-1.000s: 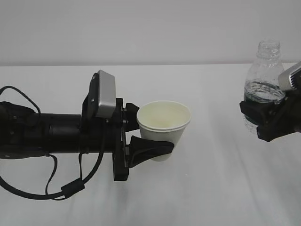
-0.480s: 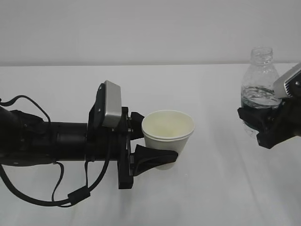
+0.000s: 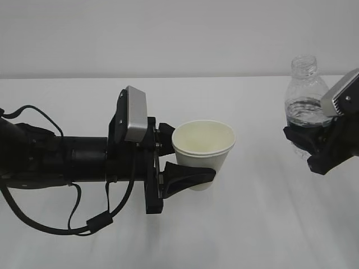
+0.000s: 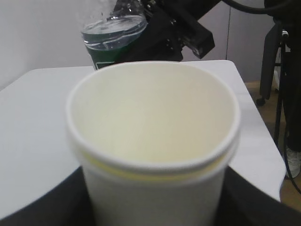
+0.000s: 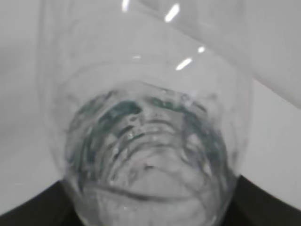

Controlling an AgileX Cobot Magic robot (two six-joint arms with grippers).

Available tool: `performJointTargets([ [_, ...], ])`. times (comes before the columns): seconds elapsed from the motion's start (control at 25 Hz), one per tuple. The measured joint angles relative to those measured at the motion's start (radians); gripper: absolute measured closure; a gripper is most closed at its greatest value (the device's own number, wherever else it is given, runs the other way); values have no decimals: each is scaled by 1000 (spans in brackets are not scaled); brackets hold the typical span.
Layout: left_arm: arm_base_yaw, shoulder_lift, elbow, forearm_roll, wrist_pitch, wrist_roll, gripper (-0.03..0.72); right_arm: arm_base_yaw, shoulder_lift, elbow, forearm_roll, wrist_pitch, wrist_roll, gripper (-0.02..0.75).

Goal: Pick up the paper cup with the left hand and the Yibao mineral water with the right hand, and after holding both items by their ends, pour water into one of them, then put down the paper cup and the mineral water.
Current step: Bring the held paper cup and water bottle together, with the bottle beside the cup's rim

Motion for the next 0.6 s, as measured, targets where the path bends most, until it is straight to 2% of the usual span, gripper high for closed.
performJointTargets([
  [0.6,0,0,-1,0,-2,-17,268,0,-5,-18,-59,35,-52,303],
])
